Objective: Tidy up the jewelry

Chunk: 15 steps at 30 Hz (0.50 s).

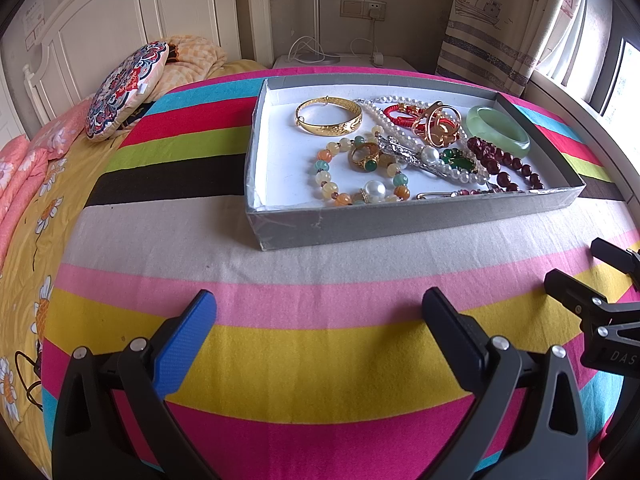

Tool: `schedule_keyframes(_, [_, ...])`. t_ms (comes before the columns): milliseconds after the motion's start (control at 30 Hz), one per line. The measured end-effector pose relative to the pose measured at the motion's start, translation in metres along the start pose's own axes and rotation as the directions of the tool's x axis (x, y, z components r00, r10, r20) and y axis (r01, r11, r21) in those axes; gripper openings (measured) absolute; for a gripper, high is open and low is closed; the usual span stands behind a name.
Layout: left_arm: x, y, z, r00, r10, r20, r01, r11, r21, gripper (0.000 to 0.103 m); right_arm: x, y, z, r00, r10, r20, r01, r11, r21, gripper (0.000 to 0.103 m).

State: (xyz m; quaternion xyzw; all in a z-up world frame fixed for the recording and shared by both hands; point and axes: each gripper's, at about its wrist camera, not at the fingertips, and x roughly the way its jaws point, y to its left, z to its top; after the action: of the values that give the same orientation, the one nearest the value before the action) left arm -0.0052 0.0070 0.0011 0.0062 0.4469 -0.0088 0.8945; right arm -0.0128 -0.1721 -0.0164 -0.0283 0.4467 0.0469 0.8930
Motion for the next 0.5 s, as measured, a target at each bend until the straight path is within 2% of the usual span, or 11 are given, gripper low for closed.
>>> schedule_keyframes(500, [0.0002,-0.0004,-0.0001,1.000,0.000,0.000,0.000,1.000,0.000,0.101,0.0000,-0.0004,0.0005,1.000,0.000,0.000,0.000,1.000,0.000,0.099])
